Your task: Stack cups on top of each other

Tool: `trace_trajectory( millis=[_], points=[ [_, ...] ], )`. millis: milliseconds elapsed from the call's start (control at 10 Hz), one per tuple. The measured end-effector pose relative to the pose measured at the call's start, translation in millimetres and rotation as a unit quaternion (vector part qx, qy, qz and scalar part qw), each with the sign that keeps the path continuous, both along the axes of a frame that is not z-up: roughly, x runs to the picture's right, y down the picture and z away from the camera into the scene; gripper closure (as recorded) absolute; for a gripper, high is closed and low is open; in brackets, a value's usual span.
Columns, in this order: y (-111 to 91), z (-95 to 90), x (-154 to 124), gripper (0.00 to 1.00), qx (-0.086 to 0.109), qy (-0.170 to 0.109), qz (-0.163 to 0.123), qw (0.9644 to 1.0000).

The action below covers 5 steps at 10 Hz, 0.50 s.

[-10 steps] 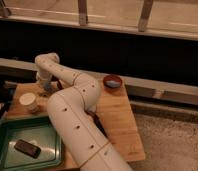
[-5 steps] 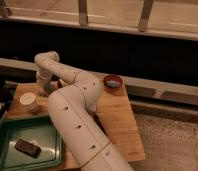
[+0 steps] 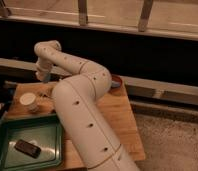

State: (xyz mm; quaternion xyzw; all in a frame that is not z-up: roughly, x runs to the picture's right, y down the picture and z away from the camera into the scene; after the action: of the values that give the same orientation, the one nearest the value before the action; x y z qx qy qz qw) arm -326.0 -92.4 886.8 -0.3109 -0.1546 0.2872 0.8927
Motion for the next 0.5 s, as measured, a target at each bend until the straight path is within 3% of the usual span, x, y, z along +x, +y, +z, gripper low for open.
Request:
trace_trajectory(
  millis=[200,500],
  points=[
    [-4,-39.2,5,1.0,0.0,-0.02,-0.016,0.9997],
    [35,-96.9,-16,1.0,-0.011,-0.056,-0.056,0.9968]
  ],
)
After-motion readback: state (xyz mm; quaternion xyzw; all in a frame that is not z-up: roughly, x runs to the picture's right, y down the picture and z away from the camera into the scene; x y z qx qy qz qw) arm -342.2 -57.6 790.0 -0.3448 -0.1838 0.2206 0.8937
